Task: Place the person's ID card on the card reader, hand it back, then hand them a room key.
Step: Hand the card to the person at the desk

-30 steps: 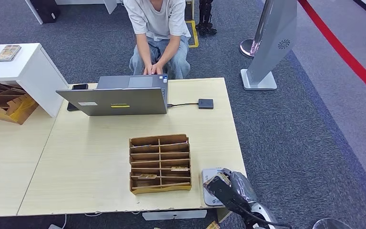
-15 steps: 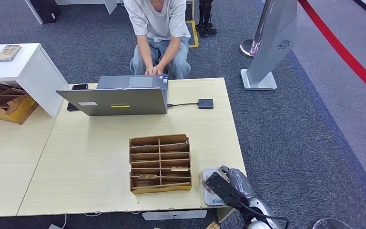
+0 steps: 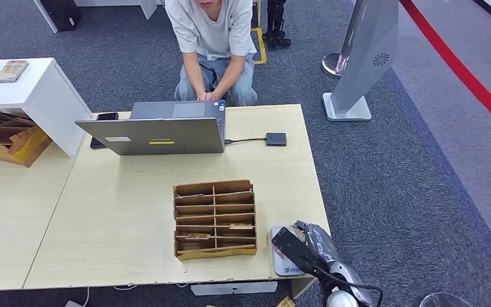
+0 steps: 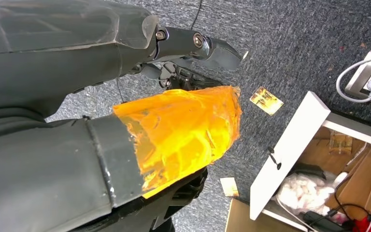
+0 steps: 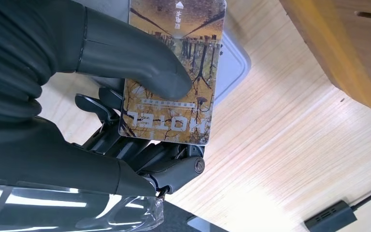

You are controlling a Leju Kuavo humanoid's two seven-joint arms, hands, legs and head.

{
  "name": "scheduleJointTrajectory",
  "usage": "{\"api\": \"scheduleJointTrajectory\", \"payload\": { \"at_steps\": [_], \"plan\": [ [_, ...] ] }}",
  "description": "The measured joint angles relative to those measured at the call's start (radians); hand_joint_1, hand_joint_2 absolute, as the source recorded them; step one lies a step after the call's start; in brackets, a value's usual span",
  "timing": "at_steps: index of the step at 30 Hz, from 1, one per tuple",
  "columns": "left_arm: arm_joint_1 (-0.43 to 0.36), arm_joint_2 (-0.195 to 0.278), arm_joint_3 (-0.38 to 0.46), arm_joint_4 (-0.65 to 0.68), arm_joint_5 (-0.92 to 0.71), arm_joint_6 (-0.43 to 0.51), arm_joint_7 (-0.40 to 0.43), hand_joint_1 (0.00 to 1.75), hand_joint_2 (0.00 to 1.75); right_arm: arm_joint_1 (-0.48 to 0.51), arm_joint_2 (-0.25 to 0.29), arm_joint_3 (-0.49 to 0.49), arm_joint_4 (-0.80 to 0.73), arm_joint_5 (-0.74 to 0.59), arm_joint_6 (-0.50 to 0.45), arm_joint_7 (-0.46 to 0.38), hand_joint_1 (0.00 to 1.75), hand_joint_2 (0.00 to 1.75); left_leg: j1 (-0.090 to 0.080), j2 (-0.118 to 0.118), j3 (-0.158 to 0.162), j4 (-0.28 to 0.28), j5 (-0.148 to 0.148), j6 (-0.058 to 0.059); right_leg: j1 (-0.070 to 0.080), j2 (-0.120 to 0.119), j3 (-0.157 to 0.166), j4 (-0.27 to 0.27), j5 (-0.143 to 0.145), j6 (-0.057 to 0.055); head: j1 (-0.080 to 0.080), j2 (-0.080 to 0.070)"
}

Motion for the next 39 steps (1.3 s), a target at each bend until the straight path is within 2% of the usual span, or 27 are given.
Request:
{"api": "scheduleJointTrajectory", "payload": {
  "at_steps": [39],
  "plan": [
    [-0.002, -0.009, 0.004, 0.0, -0.041, 0.006, 0.005, 0.0, 0.0, -0.017, 0.02, -0.03, 0.032, 0.092, -0.036, 0.014, 1.75, 1.75, 0.0, 0.0, 0.002, 0.0, 0.0, 0.0, 0.0, 0.0, 0.002, 0.0, 0.0, 0.0, 0.0, 0.0]
  ]
}}
